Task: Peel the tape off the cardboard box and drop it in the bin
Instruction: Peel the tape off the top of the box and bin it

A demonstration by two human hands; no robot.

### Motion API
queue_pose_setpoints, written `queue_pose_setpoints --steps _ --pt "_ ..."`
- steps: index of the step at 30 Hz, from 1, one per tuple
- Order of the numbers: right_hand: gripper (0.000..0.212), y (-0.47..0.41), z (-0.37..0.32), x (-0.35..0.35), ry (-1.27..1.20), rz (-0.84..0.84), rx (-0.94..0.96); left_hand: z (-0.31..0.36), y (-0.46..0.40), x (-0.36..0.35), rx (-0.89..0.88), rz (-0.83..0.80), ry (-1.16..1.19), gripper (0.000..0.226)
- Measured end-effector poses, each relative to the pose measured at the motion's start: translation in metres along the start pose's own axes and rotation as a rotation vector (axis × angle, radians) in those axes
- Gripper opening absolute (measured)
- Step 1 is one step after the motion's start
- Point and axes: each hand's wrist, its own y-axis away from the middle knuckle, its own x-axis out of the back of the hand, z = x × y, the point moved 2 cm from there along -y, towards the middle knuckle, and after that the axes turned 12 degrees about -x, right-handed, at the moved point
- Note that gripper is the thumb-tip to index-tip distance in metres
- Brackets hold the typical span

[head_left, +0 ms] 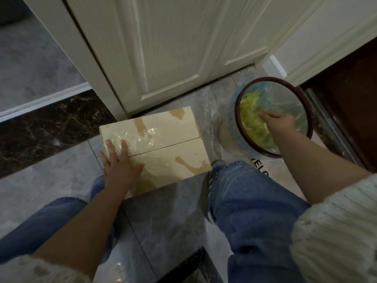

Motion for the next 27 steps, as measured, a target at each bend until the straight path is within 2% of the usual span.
queue_pose_setpoints --steps 6,9,12,15,18,21,24,27 --pt "0.039 0.005 -0.004 -0.004 0.085 -0.045 0.021 0.002 0.002 0.001 -0.004 0.000 0.008 0.100" --pt "0.020 0.007 -0.004 -0.005 0.131 -0.014 0.014 0.000 0.000 0.001 -0.002 -0.005 -0.005 0.100" --pt "0.015 0.006 0.000 -0.005 0.213 0.005 0.031 -0.001 -0.002 -0.001 -0.006 -0.004 -0.015 0.100" --pt "0.022 0.008 0.000 -0.001 0.298 0.036 0.041 -0.002 -0.002 -0.002 -0.005 -0.001 -0.026 0.100" --pt "0.040 0.013 -0.005 0.006 0.351 0.123 0.027 -0.003 -0.003 -0.003 0.006 -0.007 -0.029 0.100" --pt "0.046 0.015 -0.002 0.006 0.320 0.096 0.002 -0.005 -0.004 -0.005 -0.007 0.001 -0.037 0.101" --pt "0.038 0.013 0.005 0.004 0.259 0.022 -0.029 -0.007 -0.005 -0.006 -0.008 -0.005 -0.031 0.102" --pt "0.021 0.012 0.007 0.001 0.212 -0.049 -0.069 -0.009 -0.007 -0.007 -0.017 0.002 -0.048 0.103"
